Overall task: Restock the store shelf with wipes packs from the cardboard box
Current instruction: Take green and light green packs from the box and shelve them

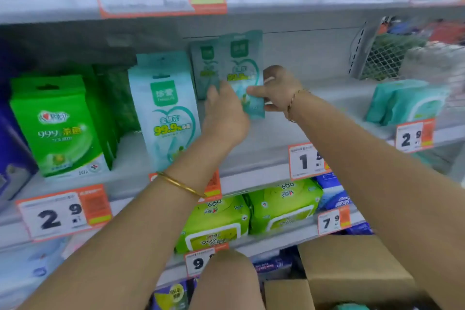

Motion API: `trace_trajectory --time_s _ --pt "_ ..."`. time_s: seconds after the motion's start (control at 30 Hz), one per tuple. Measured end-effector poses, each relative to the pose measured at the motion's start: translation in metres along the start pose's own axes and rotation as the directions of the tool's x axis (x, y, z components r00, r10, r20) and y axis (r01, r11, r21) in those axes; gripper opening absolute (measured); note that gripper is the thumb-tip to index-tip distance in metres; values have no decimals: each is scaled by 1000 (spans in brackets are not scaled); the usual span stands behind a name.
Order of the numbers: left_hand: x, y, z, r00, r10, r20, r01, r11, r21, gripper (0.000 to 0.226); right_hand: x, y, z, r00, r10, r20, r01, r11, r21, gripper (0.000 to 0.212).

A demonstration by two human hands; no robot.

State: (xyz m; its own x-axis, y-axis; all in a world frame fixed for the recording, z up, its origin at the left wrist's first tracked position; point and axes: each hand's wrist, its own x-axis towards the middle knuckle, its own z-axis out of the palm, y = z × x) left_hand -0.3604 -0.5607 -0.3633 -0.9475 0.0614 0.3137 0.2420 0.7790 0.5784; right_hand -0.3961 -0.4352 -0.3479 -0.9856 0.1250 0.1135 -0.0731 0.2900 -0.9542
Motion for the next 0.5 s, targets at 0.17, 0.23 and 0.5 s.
trace_trajectory --time_s 0.17,0.23,0.5 --pt "18 -3 19 964 -34 264 -141 774 617 61 65 10 36 999 -29 14 31 983 -183 31" --pt "23 -6 25 955 -62 290 -171 685 708 60 85 14 50 999 -35 4 35 978 -208 27" --pt "31 -7 29 903 -149 403 -249 581 775 57 126 24 80 998 -53 -36 37 939 -341 38"
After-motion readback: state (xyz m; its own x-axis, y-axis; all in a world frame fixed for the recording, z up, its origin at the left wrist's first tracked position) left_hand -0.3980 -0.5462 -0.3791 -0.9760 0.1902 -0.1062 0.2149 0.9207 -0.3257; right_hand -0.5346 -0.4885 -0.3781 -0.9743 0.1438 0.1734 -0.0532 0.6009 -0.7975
